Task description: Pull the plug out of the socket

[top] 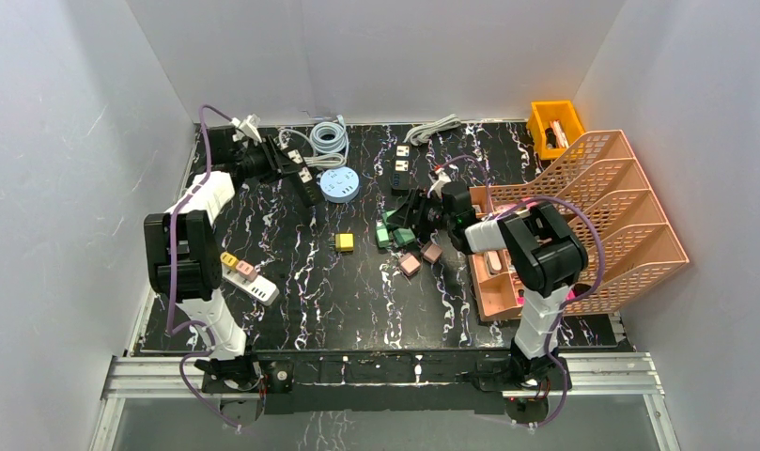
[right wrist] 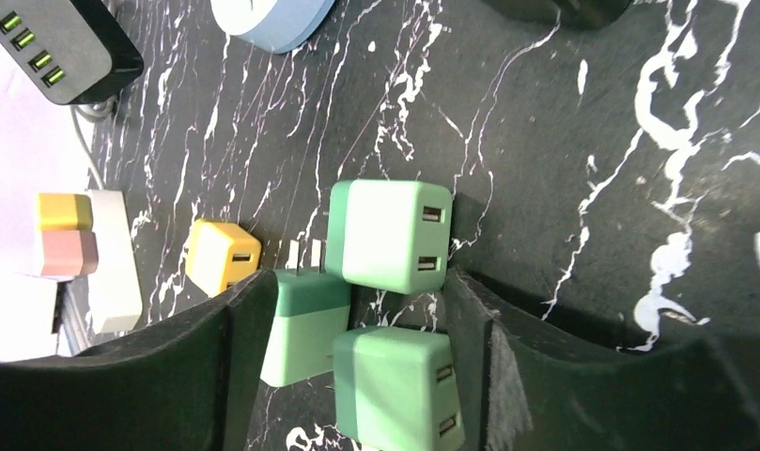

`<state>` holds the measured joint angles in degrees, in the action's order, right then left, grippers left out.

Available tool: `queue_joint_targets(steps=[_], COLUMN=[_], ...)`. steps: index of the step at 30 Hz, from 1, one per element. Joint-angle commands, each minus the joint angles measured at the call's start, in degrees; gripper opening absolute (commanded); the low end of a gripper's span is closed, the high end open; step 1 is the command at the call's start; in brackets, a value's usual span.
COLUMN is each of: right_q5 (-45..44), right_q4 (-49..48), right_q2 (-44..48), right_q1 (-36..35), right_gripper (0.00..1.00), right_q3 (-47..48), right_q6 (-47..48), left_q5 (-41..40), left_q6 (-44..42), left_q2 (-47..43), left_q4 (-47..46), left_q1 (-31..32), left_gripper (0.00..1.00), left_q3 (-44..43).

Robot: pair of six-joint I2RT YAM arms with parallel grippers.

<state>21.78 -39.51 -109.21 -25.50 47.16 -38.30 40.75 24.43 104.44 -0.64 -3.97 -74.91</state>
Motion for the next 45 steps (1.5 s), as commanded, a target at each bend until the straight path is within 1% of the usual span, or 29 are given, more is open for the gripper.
queue_joint_targets(steps=[1, 4, 7, 8, 9, 10, 11, 12, 13, 14, 15, 16, 18, 19, 21, 23, 24, 27, 29, 30, 31, 33, 34, 36, 39, 40, 43, 45], right_q5=[-5.1, -7.7, -9.8, -10.4, -11.0, -11.8, -12.8, -14.3, -17.2, -19.7, -23.4, -27.5, -34.9, -37.7, -40.9, -43.6, -43.8, -41.1, -38.9, -36.5, -34.0, -32.5, -32.1, -30.6, -24.1, -20.9, -15.2, -11.4], right_q4=[4.2, 6.9, 8.6, 8.8, 8.9, 9.1, 9.5, 10.1, 11.1, 12.0, 12.8, 12.7, 9.9, 7.7, 3.6, 0.7, -0.9, -5.6, -7.3, -6.3, -2.5, 5.9, 7.9, 6.6, 5.6, 6.3, 10.4, 11.7], right_q2=[5.9, 8.7, 11.5, 12.2, 12.8, 13.4, 13.9, 14.2, 14.6, 14.8, 15.0, 15.2, 15.4, 15.2, 13.9, 11.9, 11.1, 8.6, 6.6, 5.4, 4.3, 0.7, -0.8, -2.5, -4.4, -5.3, -8.7, -10.4], right_q1=[-0.2, -0.4, -1.1, -1.5, -2.0, -2.8, -3.8, -5.1, -7.5, -9.8, -12.5, -15.4, -21.2, -24.0, -27.9, -30.9, -32.1, -35.1, -36.5, -36.8, -37.0, -37.9, -38.4, -39.9, -40.7, -40.7, -40.7, -40.8], right_gripper=[0.76, 0.82, 0.86, 0.88, 0.91, 0.96, 0.98, 0.98, 0.98, 0.98, 0.98, 0.98, 0.98, 0.98, 0.98, 0.98, 0.98, 0.98, 0.98, 0.98, 0.98, 0.98, 0.98, 0.98, 0.98, 0.98, 0.96, 0.95], right_q3=[4.1, 6.9, 9.1, 9.7, 10.2, 10.6, 10.9, 11.4, 12.0, 12.5, 13.0, 13.1, 12.1, 11.5, 11.0, 11.7, 12.1, 12.7, 13.3, 14.6, 17.2, 24.2, 26.4, 27.8, 30.0, 31.4, 36.4, 38.4], right_q6=[5.4, 8.4, 10.6, 11.1, 11.9, 12.7, 13.7, 15.2, 17.1, 19.4, 21.8, 24.8, 30.6, 33.0, 36.7, 38.4, 38.9, 40.1, 38.6, 38.4, 38.5, 38.5, 39.0, 40.9, 40.9, 40.6, 40.7, 40.9], left_q5=[-6.4, -9.0, -10.7, -12.0, -12.7, -12.9, -13.2, -13.9, -14.7, -15.6, -16.7, -17.2, -17.7, -17.9, -18.3, -19.1, -19.8, -24.0, -27.4, -28.8, -29.6, -30.0, -29.5, -28.6, -30.2, -30.8, -31.8, -31.8], left_q6=[-0.2, 0.2, 0.0, -0.7, -1.7, -2.6, -3.5, -3.9, -4.3, -4.5, -4.7, -5.1, -5.4, -5.2, -4.6, -4.2, -4.2, -4.2, -3.7, -2.9, -2.4, -0.9, -0.2, 1.1, 2.7, 3.2, 3.7, 3.1], left_q2=[-0.9, 0.5, 4.9, 6.9, 8.8, 10.9, 12.4, 14.2, 15.2, 15.7, 16.3, 16.5, 16.1, 15.3, 13.4, 11.1, 10.0, 5.8, 2.1, -0.7, -3.0, -8.0, -10.2, -13.9, -18.3, -19.9, -24.1, -24.2], left_q4=[4.6, 5.9, 8.2, 10.2, 12.2, 14.1, 15.7, 16.6, 17.1, 17.4, 17.6, 17.9, 18.0, 17.7, 16.5, 15.7, 15.7, 16.6, 16.8, 16.5, 15.8, 13.4, 12.0, 10.9, 11.6, 11.9, 13.3, 16.6], left_q1=[-0.9, -1.3, -2.1, -2.2, -2.3, -2.2, -2.3, -2.3, -2.3, -2.3, -2.3, -2.3, -2.3, -2.3, -2.3, -2.3, -2.3, -2.3, -2.4, -2.6, -2.9, -3.7, -4.4, -5.1, -5.9, -6.3, -6.7, -6.8], left_gripper=[0.00, 0.00, 0.00, 0.00, 0.00, 0.00, 0.00, 0.05, 0.17, 0.31, 0.43, 0.50, 0.58, 0.64, 0.77, 0.93, 0.98, 0.98, 0.98, 0.98, 0.98, 0.98, 0.98, 0.98, 0.98, 0.98, 0.98, 0.98], left_q3=[-3.1, -3.3, -4.4, -5.5, -7.4, -8.8, -9.8, -10.5, -10.9, -11.1, -11.2, -11.3, -11.1, -10.9, -10.0, -8.8, -8.5, -7.5, -6.7, -5.9, -4.9, -2.1, -0.8, 0.6, 1.2, 1.4, 1.1, -1.4])
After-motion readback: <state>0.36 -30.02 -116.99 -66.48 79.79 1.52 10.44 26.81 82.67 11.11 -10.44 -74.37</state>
